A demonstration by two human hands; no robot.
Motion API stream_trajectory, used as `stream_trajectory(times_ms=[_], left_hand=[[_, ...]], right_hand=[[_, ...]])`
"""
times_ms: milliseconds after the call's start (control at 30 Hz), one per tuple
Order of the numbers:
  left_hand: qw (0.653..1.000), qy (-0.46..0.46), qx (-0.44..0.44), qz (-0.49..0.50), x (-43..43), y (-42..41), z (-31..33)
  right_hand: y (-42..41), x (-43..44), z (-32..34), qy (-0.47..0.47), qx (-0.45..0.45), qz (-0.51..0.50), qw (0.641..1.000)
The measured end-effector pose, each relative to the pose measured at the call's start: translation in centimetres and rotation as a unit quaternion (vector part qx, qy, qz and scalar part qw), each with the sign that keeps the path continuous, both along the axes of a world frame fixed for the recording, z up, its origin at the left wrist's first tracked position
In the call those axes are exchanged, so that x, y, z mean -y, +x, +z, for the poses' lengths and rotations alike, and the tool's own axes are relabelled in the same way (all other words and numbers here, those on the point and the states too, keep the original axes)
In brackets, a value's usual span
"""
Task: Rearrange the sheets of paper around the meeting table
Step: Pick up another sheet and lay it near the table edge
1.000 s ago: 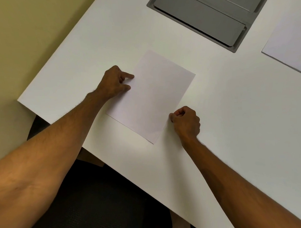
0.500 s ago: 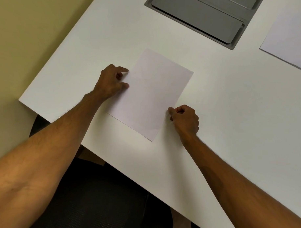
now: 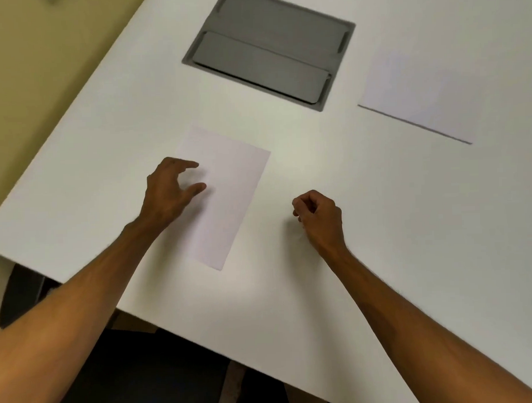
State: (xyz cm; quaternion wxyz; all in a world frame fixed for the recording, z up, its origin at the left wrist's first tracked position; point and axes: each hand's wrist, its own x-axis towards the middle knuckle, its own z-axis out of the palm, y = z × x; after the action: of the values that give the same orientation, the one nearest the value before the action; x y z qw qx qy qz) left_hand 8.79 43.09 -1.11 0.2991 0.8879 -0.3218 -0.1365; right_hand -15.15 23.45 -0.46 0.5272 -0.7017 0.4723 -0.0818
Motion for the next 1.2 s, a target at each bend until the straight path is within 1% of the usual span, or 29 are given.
stream_trajectory(times_ms=[167,400,567,733,800,900,1000,1200], left_hand=[[0.997,-0.068,-0.021,-0.010,5.7,-3.9,0.6],[0.992,-0.099,-0.074,-0.018,15.1,-10.0,1.3],[0.987,-0.120,-0.102,-0.001,22.5,-13.3,1.9],[0.986,-0.116,-0.117,0.007,30.3,-15.0,1.4],[0.984,-0.105,-0.138,0.025,33.9,-15.4,0.8],[0.982,-0.091,-0.155,0.052,36.2,-15.5,0.5],[0.976,-0.086,-0.174,0.095,39.8,-15.4,-0.3],[0.981,-0.058,-0.140,0.119,45.2,-13.7,-2.1]], right_hand=[[-4.1,6.0,2.0,-0.037,0.010,-0.040,0.998],[-9.2,14.7,3.5,-0.070,0.026,-0.079,0.994],[-11.7,20.8,3.8,-0.089,0.031,-0.090,0.991],[-13.0,27.6,3.1,-0.111,0.022,-0.101,0.988],[-13.5,31.2,2.4,-0.121,0.009,-0.105,0.987],[-13.7,33.8,2.2,-0.134,-0.001,-0.107,0.985],[-13.6,38.2,1.3,-0.147,-0.019,-0.117,0.982],[-12.5,46.3,-1.1,-0.165,-0.025,-0.135,0.977]])
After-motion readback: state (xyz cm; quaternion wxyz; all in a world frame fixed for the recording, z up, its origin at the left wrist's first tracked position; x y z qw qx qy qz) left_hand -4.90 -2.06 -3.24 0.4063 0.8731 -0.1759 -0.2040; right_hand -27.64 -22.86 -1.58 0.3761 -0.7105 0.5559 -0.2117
